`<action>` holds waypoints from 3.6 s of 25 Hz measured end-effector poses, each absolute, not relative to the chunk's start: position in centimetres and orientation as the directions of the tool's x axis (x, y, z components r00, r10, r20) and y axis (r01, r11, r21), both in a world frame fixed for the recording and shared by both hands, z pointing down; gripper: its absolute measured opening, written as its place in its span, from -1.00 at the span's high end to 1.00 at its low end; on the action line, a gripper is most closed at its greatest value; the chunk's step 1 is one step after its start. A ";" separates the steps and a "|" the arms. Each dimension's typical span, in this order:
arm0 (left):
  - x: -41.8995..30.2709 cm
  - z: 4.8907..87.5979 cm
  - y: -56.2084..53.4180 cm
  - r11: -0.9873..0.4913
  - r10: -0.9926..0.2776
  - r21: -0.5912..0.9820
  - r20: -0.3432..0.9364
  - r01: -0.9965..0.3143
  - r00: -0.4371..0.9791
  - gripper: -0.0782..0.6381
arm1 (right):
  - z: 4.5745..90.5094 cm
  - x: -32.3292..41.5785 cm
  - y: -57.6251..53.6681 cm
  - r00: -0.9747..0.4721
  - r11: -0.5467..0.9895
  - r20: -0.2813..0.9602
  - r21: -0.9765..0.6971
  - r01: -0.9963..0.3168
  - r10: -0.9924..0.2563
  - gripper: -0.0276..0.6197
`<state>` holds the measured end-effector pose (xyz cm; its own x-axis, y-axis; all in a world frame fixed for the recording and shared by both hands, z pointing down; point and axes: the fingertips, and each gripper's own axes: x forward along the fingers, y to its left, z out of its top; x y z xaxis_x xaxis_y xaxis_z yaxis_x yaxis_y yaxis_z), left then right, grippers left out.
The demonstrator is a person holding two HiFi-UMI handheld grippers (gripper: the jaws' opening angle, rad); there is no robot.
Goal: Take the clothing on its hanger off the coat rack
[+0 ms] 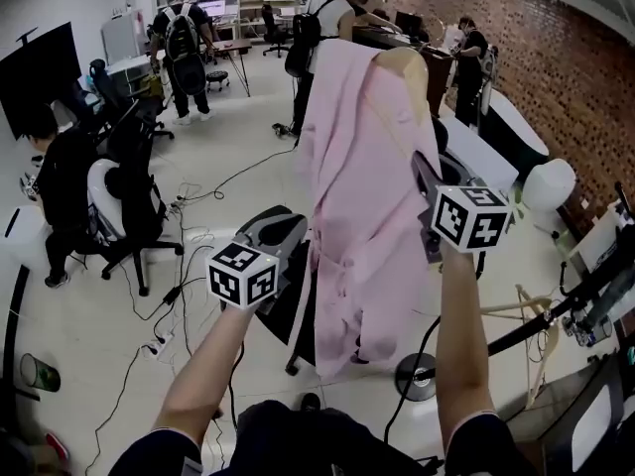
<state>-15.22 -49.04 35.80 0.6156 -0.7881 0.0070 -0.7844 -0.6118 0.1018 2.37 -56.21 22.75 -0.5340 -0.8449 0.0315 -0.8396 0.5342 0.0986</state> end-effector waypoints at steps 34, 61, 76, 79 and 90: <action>-20.2 51.8 -55.1 -0.659 -0.656 0.262 0.258 -0.705 0.709 0.75 | 58.3 -5.2 -57.8 -0.454 0.457 0.368 -0.084 -0.886 -0.812 0.81; -20.6 58.4 -54.3 -0.637 -0.591 0.368 0.331 -0.677 0.736 0.75 | 74.6 -5.0 -59.0 -0.286 0.221 0.687 -0.184 -0.958 -0.668 0.37; -16.2 52.1 -56.0 -0.689 -0.597 0.353 0.219 -0.633 0.772 0.75 | 53.4 -4.1 -60.8 -0.429 0.393 0.330 -0.171 -0.903 -0.841 0.87; -15.4 49.6 -56.6 -0.708 -0.606 0.329 0.172 -0.625 0.777 0.75 | 48.2 -4.2 -60.7 -0.458 0.445 0.248 -0.109 -0.889 -0.854 0.91; -13.8 42.7 -56.9 -0.752 -0.606 0.257 0.090 -0.607 0.790 0.75 | 39.8 -4.6 -58.6 -0.545 0.542 0.115 -0.063 -0.838 -0.830 0.91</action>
<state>-13.84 -56.89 42.70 0.7902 -0.6063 0.0899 -0.6066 -0.7525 0.2567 -4.59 -58.57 39.84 -0.5451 -0.8304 0.1150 -0.8383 0.5416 -0.0630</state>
